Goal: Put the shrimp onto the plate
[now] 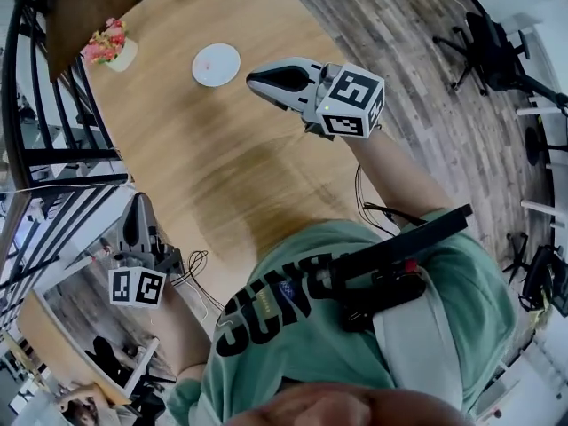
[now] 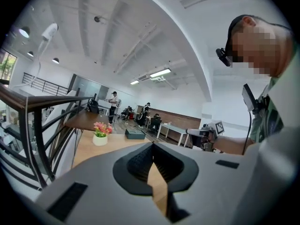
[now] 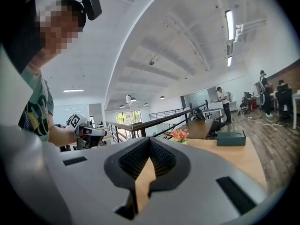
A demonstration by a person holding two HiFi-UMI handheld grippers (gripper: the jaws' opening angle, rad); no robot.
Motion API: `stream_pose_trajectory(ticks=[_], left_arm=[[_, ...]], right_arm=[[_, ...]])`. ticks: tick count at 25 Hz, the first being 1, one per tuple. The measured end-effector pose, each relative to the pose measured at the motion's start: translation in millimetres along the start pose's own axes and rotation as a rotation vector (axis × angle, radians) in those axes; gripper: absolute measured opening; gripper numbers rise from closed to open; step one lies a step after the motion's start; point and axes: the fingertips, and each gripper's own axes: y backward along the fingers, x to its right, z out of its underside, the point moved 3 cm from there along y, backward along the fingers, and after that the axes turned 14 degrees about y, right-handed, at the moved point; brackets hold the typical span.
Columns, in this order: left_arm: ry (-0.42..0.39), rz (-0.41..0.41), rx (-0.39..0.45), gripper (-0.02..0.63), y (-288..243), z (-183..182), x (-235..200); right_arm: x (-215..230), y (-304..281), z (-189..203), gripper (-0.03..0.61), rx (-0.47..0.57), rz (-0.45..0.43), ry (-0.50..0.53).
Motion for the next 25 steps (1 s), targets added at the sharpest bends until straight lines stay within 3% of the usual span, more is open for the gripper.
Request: stream_pose_trajectory(ticks=[8,15,21,25], left_arm=[[-0.006,-0.064,0.118,0.006,158.7,-22.3,-27.4],[0.003,-0.056,0.152,0.006,245.5,-37.6,-45.2],[0.000,-0.022,0.200,0.006,266.2,-55.9,-14.2],[-0.047,-0.007,0.223,0.006,245.1,-47.6,51.0]], right_arm=[[-87.8,-42.8,-66.8,0.008,0.078,-0.066,-0.067],[-145.3,-38.7,-123.6,0.008,0.164,-0.069,-0.140],[-154.5,2.5,-171.5,0.008,0.206,-0.030,-0.082],[-143.9,81.9,-182.0,0.008,0.253,-0.020,-0.036]])
